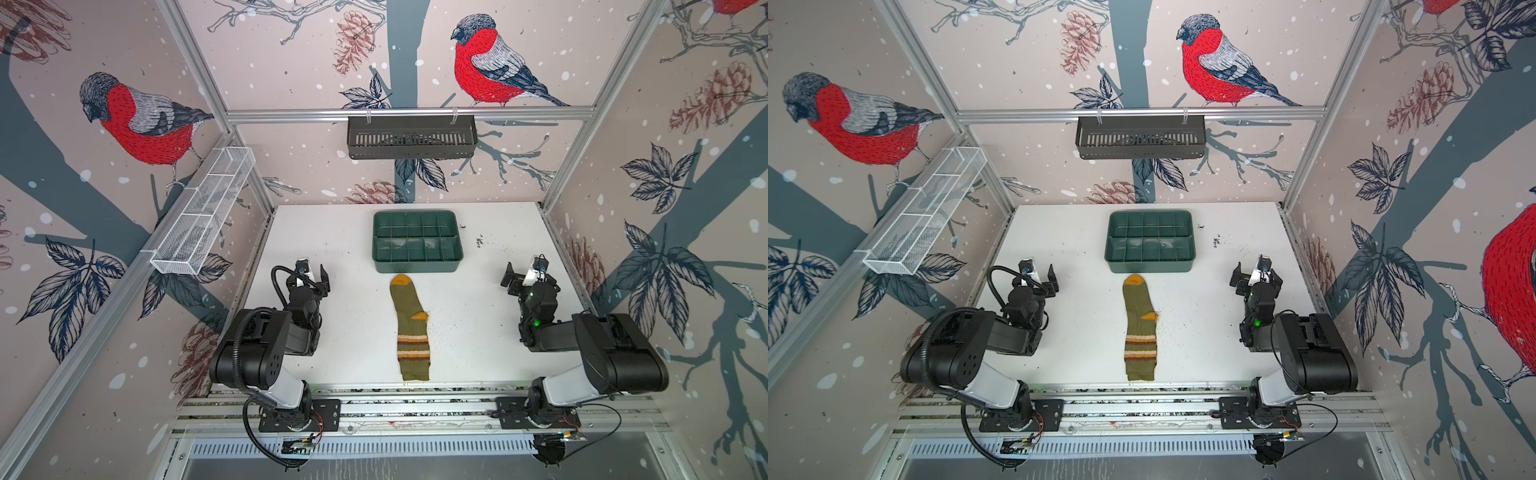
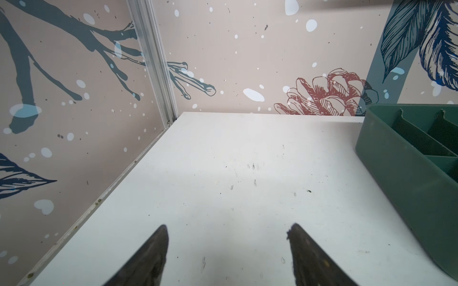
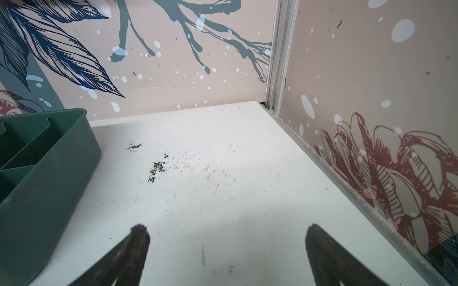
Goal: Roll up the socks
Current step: 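Reach the left gripper to the sock's middle while the right gripper reaches the striped cuff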
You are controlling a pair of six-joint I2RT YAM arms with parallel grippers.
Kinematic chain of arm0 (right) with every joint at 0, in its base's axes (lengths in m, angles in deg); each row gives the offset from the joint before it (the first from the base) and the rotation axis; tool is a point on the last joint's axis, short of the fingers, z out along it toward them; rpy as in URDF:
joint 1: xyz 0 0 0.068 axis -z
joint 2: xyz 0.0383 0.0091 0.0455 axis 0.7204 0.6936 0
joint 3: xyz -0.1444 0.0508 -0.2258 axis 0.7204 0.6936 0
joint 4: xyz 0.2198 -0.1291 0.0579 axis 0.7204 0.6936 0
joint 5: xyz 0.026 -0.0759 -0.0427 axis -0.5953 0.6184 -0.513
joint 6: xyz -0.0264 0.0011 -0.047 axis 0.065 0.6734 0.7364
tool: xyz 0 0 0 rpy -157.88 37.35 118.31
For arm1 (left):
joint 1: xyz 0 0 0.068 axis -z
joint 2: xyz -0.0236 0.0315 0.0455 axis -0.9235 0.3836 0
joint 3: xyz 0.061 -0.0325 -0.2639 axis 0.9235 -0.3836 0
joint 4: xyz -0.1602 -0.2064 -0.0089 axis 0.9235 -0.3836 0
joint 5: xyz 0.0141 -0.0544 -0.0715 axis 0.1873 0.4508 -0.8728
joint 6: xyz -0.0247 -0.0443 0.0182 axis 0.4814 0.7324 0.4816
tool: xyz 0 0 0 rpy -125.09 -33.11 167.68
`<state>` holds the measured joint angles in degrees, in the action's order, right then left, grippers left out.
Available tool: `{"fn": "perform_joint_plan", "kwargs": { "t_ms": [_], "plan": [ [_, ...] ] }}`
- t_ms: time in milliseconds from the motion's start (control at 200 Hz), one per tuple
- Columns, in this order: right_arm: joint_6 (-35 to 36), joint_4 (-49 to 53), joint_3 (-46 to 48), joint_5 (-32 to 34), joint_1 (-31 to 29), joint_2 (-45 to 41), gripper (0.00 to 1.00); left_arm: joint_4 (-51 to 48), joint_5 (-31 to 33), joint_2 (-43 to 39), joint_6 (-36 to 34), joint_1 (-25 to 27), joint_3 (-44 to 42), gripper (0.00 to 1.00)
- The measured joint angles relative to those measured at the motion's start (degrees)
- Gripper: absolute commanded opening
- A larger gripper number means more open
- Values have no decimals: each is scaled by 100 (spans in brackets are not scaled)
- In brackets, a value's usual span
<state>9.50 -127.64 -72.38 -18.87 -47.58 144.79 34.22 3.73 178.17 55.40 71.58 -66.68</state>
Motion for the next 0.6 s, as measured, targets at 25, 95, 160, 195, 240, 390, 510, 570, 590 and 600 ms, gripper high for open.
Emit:
{"fn": "perform_joint_plan", "kwargs": {
  "t_ms": [25, 95, 160, 195, 240, 390, 510, 570, 590, 600],
  "plan": [
    [0, 2, 0, 0, 0, 0, 99, -13, -17, -2, 2, -4, 0, 61],
    [11, 2, 0, -17, 26, -2, 85, -74, -98, -42, 39, -20, 0, 53],
    [9, 28, -31, -105, 70, -31, 82, -332, -81, -317, 39, -22, 11, 51],
    [17, 310, -170, -118, 79, -120, 78, -573, -39, -625, 39, 7, 37, 51],
    [20, 940, -557, -177, 81, -323, 76, -918, 70, -1152, 52, 61, 101, 50],
    [-122, 2693, -2109, -549, -4, -881, 72, -2520, 42, -3101, 319, 448, 761, 43],
    [-120, 4461, -3246, -807, -732, -964, 72, -3941, -59, -4129, 776, 1080, 1401, 40],
    [-98, 5193, -3587, -767, -1318, -988, 73, -4664, -127, -4398, 984, 1338, 1644, 38],
    [-85, 5477, -3689, -754, -1569, -997, 72, -4931, -129, -4454, 1058, 1416, 1740, 37],
    [-83, 5615, -3735, -750, -1714, -999, 72, -5012, -131, -4468, 1078, 1449, 1773, 36]
  ]
}}
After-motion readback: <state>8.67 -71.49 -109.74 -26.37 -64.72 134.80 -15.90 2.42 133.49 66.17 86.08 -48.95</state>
